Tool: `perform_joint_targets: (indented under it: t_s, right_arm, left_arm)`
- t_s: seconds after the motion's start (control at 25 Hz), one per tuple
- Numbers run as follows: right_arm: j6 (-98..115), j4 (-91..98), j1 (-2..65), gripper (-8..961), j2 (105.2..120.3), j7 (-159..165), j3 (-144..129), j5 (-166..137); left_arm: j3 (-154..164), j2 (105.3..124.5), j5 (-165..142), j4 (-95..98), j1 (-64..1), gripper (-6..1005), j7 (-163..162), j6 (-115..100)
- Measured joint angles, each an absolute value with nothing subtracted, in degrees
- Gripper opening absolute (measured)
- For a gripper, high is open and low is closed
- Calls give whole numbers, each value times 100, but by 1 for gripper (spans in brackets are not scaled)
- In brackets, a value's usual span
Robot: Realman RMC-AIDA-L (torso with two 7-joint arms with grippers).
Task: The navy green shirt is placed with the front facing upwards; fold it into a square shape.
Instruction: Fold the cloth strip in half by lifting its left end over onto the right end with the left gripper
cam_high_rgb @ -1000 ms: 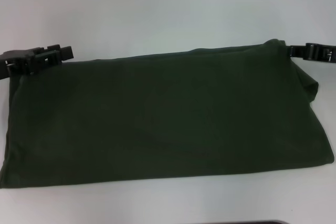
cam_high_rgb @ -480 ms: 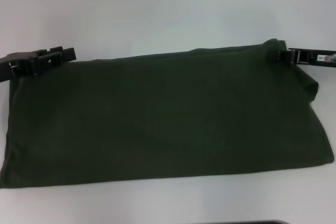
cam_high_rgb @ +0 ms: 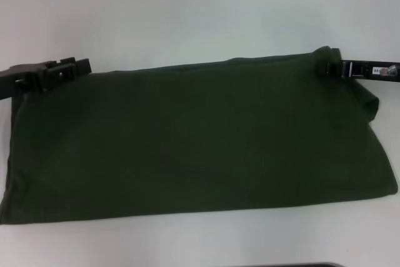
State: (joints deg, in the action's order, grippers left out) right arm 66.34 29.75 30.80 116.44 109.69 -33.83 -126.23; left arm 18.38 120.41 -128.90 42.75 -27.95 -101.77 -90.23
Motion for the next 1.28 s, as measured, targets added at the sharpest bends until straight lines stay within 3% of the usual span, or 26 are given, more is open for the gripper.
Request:
perform_joint_targets:
  t_s: [1.28]
  right_arm:
    - [7233, 3129, 3094, 19, 11573, 10678, -3343, -12067]
  left_arm:
    - [2343, 12094, -13487, 3917, -2619, 469, -10311, -7686]
